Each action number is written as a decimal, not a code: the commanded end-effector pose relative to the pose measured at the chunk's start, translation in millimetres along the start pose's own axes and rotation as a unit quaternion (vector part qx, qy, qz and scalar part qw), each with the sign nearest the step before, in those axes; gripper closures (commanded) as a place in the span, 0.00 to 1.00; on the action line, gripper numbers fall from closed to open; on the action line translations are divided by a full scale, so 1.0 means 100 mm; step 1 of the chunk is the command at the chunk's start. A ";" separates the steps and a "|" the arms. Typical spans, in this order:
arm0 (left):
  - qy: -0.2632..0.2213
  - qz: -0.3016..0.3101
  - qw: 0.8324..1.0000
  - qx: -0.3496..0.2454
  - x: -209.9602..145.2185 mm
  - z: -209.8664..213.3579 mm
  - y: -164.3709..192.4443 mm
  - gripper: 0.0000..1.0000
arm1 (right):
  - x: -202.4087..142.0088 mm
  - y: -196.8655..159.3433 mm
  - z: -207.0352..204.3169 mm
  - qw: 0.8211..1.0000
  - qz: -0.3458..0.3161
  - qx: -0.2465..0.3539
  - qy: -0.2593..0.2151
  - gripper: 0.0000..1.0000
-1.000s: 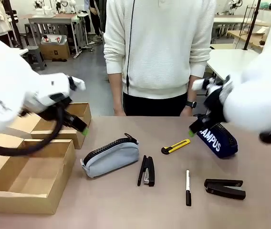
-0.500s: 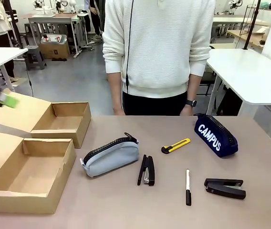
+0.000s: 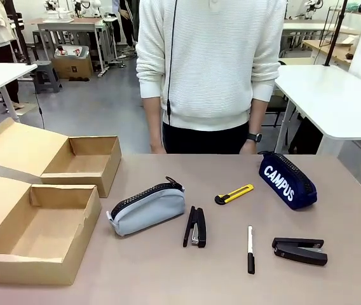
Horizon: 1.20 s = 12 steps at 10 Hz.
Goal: Place items inside the box.
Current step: Pick up a Pencil pouch or Stapler and place it inside the Mailer Box closest to the robot.
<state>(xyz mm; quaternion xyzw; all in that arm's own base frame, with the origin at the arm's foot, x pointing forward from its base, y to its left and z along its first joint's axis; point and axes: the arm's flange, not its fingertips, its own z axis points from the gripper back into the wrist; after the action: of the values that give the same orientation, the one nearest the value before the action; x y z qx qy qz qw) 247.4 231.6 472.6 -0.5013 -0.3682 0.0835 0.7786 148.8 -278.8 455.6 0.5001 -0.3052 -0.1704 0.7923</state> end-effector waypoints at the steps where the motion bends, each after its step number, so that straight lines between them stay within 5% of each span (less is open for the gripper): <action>1: -0.048 -0.004 0.999 -0.006 -0.20 -0.35 -0.11 0.00 | -0.23 -0.24 -0.39 0.999 -0.011 -0.013 -0.037 0.00; 2: 0.000 0.000 1.000 0.000 0.00 0.00 0.00 0.00 | 0.00 0.00 0.00 1.000 0.000 0.000 0.000 0.00; 8: 0.000 0.000 1.000 0.000 0.00 0.00 0.00 0.00 | 0.02 0.01 -0.05 1.000 -0.013 -0.005 0.006 0.00; 10: 0.000 0.000 1.000 0.000 0.00 0.00 0.00 0.00 | 0.13 0.66 -0.71 0.990 0.089 -0.097 0.058 0.00; 12: 0.000 0.000 1.000 0.000 0.00 0.00 0.00 0.00 | 0.15 1.06 -1.10 0.967 0.158 -0.115 0.167 0.00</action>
<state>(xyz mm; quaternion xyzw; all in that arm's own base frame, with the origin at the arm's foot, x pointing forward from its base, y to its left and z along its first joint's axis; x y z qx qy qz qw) 247.0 230.3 470.9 -0.5001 -0.3573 0.0939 0.7832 222.9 -177.4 515.8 0.3843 -0.2415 -0.0368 0.8903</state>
